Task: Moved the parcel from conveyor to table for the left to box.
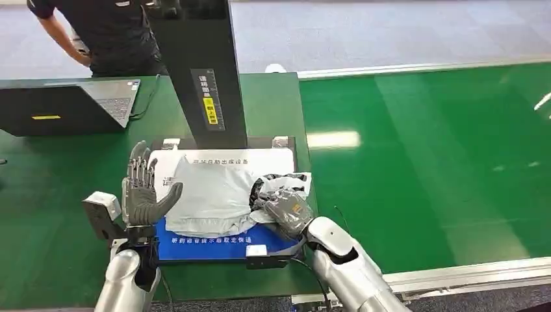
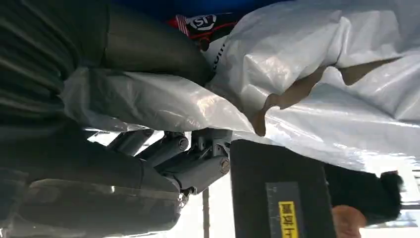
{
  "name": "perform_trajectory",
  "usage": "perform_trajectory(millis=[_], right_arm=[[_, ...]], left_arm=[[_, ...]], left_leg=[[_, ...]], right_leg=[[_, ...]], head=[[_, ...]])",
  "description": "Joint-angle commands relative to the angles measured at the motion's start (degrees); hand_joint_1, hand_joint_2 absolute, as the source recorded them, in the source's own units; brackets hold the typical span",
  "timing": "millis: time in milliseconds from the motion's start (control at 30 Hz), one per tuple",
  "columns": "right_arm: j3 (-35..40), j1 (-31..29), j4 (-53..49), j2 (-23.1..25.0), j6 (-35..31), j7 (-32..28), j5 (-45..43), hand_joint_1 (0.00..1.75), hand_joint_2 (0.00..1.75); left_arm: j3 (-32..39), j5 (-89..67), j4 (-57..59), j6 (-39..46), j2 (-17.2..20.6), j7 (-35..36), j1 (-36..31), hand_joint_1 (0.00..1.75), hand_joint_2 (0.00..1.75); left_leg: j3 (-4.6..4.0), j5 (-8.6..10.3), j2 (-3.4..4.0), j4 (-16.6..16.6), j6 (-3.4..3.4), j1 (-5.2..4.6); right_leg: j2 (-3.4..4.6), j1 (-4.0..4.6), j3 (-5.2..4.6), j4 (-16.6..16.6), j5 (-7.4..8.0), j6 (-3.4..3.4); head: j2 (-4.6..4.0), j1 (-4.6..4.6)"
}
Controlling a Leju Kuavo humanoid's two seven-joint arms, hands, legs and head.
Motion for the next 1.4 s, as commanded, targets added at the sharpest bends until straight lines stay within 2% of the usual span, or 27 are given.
perform_trajectory(millis=[33,67,167,267,367,400,433,467,500,533,567,600,733,833,867,900,1000,1133,1333,1400], right_arm=[[5.39,-5.85,13.43,-0.78,-9.71,3.15,0.96,0.12,1.75],[4.45,-5.85,13.57,-0.6,-12.5,3.93,0.57,0.0,1.75],[2.02,-5.36,13.12,-0.37,-17.48,3.07,-2.25,0.0,1.75],[-1.28,-3.49,8.8,-0.9,-18.6,0.55,-4.81,0.0,1.75],[-4.62,-1.79,7.4,-0.54,-18.03,-4.98,-13.1,0.0,1.75],[-5.9,-1.59,7.01,-0.61,-15.03,-8.09,-19.03,0.0,1.75],[-7.95,-1.07,5.68,-0.46,-7.35,-11.19,-27.36,0.0,1.75],[-11.51,-0.29,4.35,0.26,5.76,-13.8,-39.34,0.0,1.75],[-12.62,0.03,3.41,-0.54,11.81,-14.4,-43.92,0.0,1.75],[-12.6,0.18,3.16,-0.89,12.05,-14.44,-44.08,0.0,1.75],[-13.39,1.08,1.62,-1.89,26.31,-14.97,-53.49,0.0,1.75],[-13.76,1.68,0.98,-3.14,30.18,-15.15,-56.04,0.0,1.75],[-13.82,2.05,0.73,-3.53,30.45,-15.26,-56.22,0.0,1.75],[-13.45,3.5,-2.36,-5.23,48.63,-15.26,-67.02,0.0,1.75],[-13.73,4.18,-3.8,-5.61,50.77,-15.26,-68.38,0.0,1.75],[-14.65,5.88,-6.95,-6.26,55.55,-15.26,-71.83,0.0,1.75],[-14.84,6.54,-7.79,-6.7,55.92,-15.21,-72.16,0.0,1.75],[-14.84,6.54,-7.79,-6.7,55.92,-15.21,-72.16,0.0,1.75],[-14.84,6.54,-7.79,-6.7,55.92,-15.21,-72.16,0.0,1.75],[-16.57,7.9,-10.89,-6.74,57.59,-15.26,-73.98,0.0,1.75]], left_arm=[[-0.86,0.24,3.72,0.42,1.3,0.19,-1.33,0.0,1.75],[-0.66,0.31,3.33,0.6,1.19,0.33,-1.14,0.0,1.75],[-0.31,0.38,2.65,0.94,1.17,0.68,-0.66,0.0,1.75],[-0.01,0.49,2.21,1.14,1.16,0.71,-0.05,0.0,1.75],[-0.03,0.53,1.53,0.89,1.18,0.61,0.79,0.0,1.75],[0.03,0.52,1.44,1.03,1.19,0.67,0.99,0.0,1.75],[0.07,0.51,1.36,1.05,1.29,0.67,1.21,0.0,1.75],[0.04,0.47,1.3,1.03,1.43,0.67,1.42,0.0,1.75],[0.03,0.46,1.43,1.04,1.53,0.68,1.52,0.0,1.75],[0.04,0.46,1.52,1.04,1.54,0.67,1.52,0.0,1.75],[-0.26,0.51,2.19,0.72,1.75,0.47,1.17,0.0,1.75],[-0.4,0.53,2.59,0.6,1.78,0.39,0.94,0.0,1.75],[-0.45,0.53,2.82,0.59,1.76,0.38,0.79,0.0,1.75],[-0.38,0.57,3.12,0.56,1.9,0.26,0.63,0.0,1.75],[-0.28,0.57,3.08,0.57,1.88,0.26,0.62,0.0,1.75],[0.01,0.6,2.85,0.53,1.81,0.25,0.62,0.0,1.75],[0.04,0.57,2.72,0.46,1.82,0.22,0.64,0.0,1.75],[0.04,0.57,2.72,0.46,1.82,0.22,0.64,0.0,1.75],[0.04,0.57,2.72,0.46,1.82,0.22,0.64,0.0,1.75],[0.68,0.57,2.47,0.33,1.63,0.38,0.54,0.0,1.75]], left_leg=[[0.14,0.07,-0.12,-0.11,0.0,-0.05],[0.16,0.1,-0.14,-0.14,0.0,-0.07],[0.09,0.06,-0.09,-0.07,-0.02,-0.03],[0.17,0.09,-0.11,-0.16,-0.02,-0.09],[0.11,0.05,-0.15,-0.11,-0.02,-0.06],[0.11,0.04,-0.14,-0.1,-0.02,-0.06],[0.16,0.05,-0.16,-0.16,-0.01,-0.07],[0.17,0.05,-0.17,-0.17,-0.01,-0.08],[0.15,0.04,-0.15,-0.14,-0.01,-0.08],[0.12,0.04,-0.14,-0.12,-0.02,-0.07],[0.09,0.05,-0.19,-0.12,-0.02,-0.08],[0.06,0.05,-0.21,-0.09,-0.01,-0.08],[-0.01,0.07,-0.26,-0.08,-0.02,-0.04],[-0.03,0.06,-0.18,-0.06,-0.02,-0.04],[0.03,0.07,-0.24,-0.1,-0.01,-0.06],[-0.04,0.06,-0.2,-0.06,-0.02,-0.03],[0.02,0.06,-0.33,-0.09,-0.02,-0.06],[-0.07,0.04,-0.09,-0.02,-0.02,-0.02],[-0.05,0.05,-0.1,-0.03,-0.03,-0.02],[-0.05,0.05,-0.12,-0.04,-0.03,-0.03]], right_leg=[[-0.13,-0.03,0.11,-0.04,0.03,-0.08],[-0.16,-0.04,0.12,-0.05,0.05,-0.11],[-0.1,-0.02,0.07,-0.02,0.05,-0.1],[-0.14,-0.06,0.11,-0.04,0.05,-0.16],[-0.17,-0.04,0.09,-0.02,0.0,-0.13],[-0.16,-0.04,0.09,-0.01,0.0,-0.13],[-0.18,-0.05,0.13,-0.05,0.0,-0.15],[-0.19,-0.05,0.14,-0.05,0.0,-0.16],[-0.18,-0.05,0.12,-0.03,-0.01,-0.16],[-0.16,-0.05,0.08,-0.01,-0.01,-0.16],[-0.21,-0.06,0.07,0.0,-0.01,-0.15],[-0.23,-0.06,0.06,0.02,-0.01,-0.15],[-0.27,-0.03,0.02,-0.02,0.0,-0.11],[-0.19,-0.03,-0.02,-0.01,0.02,-0.11],[-0.25,-0.04,0.05,-0.03,0.01,-0.13],[-0.22,-0.02,-0.01,-0.02,0.01,-0.1],[-0.35,-0.03,0.05,-0.02,-0.04,-0.13],[-0.09,0.0,-0.06,-0.01,0.03,-0.08],[-0.11,-0.01,-0.06,0.0,0.03,-0.11],[-0.13,-0.02,-0.06,0.0,0.03,-0.11]], head=[[0.0,0.0],[0.0,0.0],[0.0,0.0],[0.0,0.0],[0.0,0.0],[0.0,0.0],[0.0,0.0],[0.0,0.0],[0.0,0.0],[0.0,0.0],[0.0,0.0],[0.0,0.0],[0.0,0.0],[0.0,0.0],[0.0,0.0],[0.0,0.0],[0.0,-0.02],[0.0,0.0],[0.0,0.0],[0.0,0.0]])
